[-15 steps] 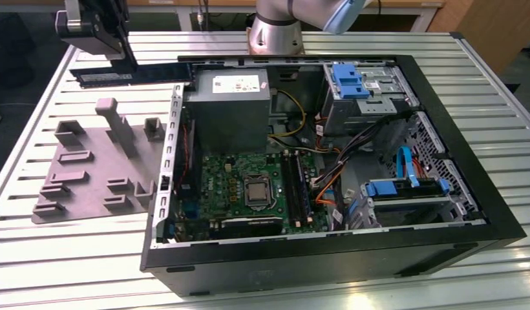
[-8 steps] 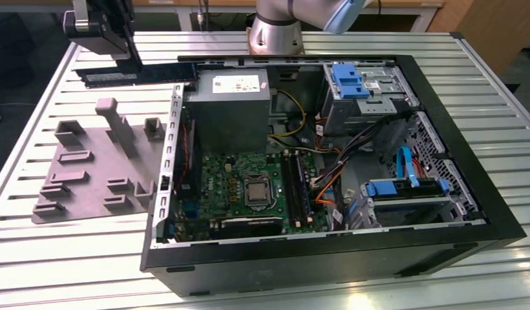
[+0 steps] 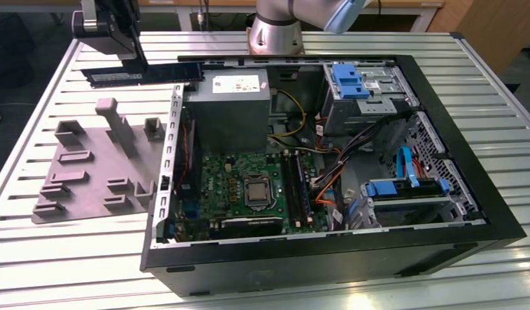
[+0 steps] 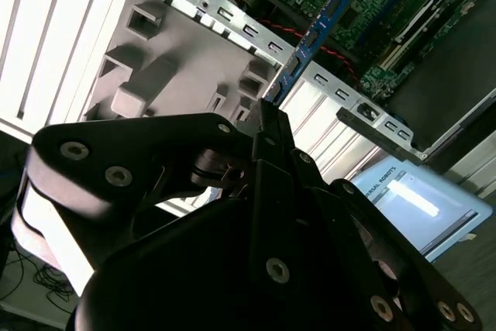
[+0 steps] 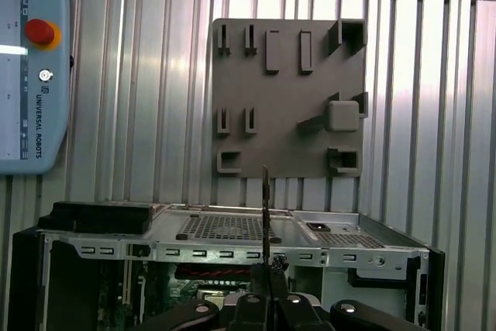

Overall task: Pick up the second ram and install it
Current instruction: 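Pick up the second ram and move it above second insertion slot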

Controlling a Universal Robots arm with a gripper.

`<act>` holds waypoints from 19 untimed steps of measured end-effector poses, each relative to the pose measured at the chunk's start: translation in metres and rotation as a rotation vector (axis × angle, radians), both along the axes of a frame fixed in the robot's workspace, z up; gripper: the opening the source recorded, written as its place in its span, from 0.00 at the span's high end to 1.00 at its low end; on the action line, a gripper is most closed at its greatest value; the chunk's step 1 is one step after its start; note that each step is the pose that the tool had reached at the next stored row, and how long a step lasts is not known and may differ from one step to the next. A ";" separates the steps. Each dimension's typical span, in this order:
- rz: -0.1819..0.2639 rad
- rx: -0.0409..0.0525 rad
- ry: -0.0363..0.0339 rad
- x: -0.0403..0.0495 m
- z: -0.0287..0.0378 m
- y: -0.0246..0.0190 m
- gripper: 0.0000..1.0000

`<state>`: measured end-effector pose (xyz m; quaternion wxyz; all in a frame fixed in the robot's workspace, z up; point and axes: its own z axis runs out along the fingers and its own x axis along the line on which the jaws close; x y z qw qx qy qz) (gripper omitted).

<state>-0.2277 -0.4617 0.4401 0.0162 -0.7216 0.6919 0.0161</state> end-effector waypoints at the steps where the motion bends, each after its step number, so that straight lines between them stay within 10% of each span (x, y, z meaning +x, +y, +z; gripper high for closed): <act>1: 0.000 0.0000 0.0000 0.0009 0.0000 0.0000 0.88; 19: 0.000 0.0000 0.0000 0.0167 0.0000 0.0000 0.88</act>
